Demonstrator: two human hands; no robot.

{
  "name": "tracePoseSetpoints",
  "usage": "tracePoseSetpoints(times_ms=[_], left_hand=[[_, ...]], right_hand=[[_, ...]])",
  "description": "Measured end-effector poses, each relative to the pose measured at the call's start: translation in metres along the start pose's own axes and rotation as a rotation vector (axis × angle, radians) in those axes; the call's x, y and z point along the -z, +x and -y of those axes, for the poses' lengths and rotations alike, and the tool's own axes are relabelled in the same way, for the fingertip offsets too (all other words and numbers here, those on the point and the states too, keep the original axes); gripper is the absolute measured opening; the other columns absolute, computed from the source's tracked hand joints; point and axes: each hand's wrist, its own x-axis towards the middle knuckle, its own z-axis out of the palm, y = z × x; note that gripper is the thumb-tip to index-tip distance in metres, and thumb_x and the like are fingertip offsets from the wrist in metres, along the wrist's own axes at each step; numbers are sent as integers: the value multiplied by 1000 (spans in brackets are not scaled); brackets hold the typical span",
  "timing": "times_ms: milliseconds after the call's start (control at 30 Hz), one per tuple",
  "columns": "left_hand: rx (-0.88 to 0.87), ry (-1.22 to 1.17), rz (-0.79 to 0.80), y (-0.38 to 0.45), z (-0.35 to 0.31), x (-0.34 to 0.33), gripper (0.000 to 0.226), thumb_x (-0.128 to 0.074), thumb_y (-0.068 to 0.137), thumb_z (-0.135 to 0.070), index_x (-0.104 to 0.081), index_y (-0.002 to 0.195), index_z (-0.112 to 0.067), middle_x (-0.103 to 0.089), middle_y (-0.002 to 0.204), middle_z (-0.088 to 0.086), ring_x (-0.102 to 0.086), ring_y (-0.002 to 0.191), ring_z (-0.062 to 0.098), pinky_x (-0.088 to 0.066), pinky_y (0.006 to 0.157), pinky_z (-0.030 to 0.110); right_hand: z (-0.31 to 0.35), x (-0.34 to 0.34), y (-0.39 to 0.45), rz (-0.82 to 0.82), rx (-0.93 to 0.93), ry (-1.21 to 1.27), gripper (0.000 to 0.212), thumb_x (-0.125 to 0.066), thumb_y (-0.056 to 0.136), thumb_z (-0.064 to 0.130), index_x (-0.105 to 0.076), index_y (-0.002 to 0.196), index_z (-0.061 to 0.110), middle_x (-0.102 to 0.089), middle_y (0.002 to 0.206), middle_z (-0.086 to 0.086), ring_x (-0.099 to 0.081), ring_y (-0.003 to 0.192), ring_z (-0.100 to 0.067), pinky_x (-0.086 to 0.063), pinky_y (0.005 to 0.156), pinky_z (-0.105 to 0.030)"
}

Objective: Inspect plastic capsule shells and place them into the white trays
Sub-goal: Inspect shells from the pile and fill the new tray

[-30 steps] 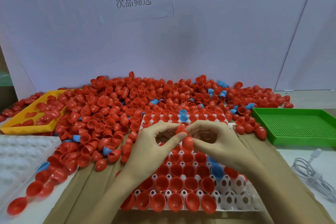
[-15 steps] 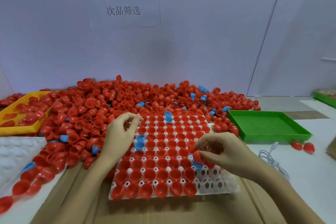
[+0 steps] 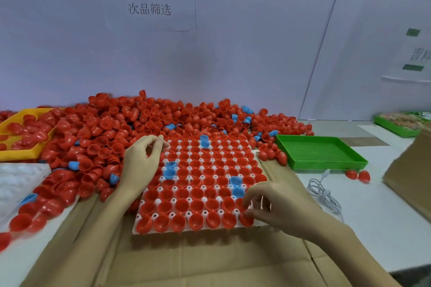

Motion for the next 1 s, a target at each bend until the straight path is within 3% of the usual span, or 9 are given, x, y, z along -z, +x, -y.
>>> tracePoseSetpoints(times_ms=[167, 400, 633, 733, 867, 1000], left_hand=[[-2, 9, -6, 2, 0, 2, 30, -53, 109, -25, -76, 93, -14, -74, 90, -8, -68, 87, 5, -47, 77, 14], [-18, 7, -6, 2, -3, 2, 29, -54, 109, -26, -76, 93, -15, -73, 90, -9, -66, 89, 0, -46, 77, 4], [-42, 9, -7, 3, -5, 2, 28, -55, 109, -25, -76, 93, -15, -73, 90, -9, -66, 90, 2, -48, 78, 6], [-50, 4, -14, 4, -5, 3, 29, -55, 109, -25, -76, 92, -15, -73, 89, -11, -67, 90, 2, -47, 79, 5], [-46, 3, -21, 4, -5, 3, 29, -55, 109, -27, -76, 91, -17, -72, 88, -13, -67, 89, 3, -47, 79, 7], [-37, 45, 44, 4, -1, 3, 24, -57, 107, -23, -76, 93, -17, -73, 92, -11, -67, 89, 6, -50, 78, 12]], right_hand=[[5, 3, 1, -26, -6, 9, 10, -74, 96, 42, -73, 105, 38, -64, 88, 19, -59, 83, 2, -45, 71, -11], [20, 4, 11, -112, 46, 14, 6, -72, 98, 37, -72, 104, 39, -59, 97, 18, -56, 90, 5, -40, 73, -7], [18, -15, 25, -11, 69, 115, 15, -73, 98, 34, -71, 112, 37, -52, 110, 23, -55, 99, 3, -45, 84, -12], [15, -13, 28, -16, 86, 112, 13, -75, 96, 36, -72, 109, 38, -55, 108, 21, -57, 97, 2, -44, 80, -10], [11, 1, 35, -156, 124, 139, 5, -75, 96, 37, -75, 99, 40, -65, 93, 24, -62, 96, 6, -44, 76, -4], [-7, 8, 75, -184, 66, 294, 8, -68, 99, 37, -75, 103, 34, -71, 94, 19, -66, 92, 0, -53, 75, -14]])
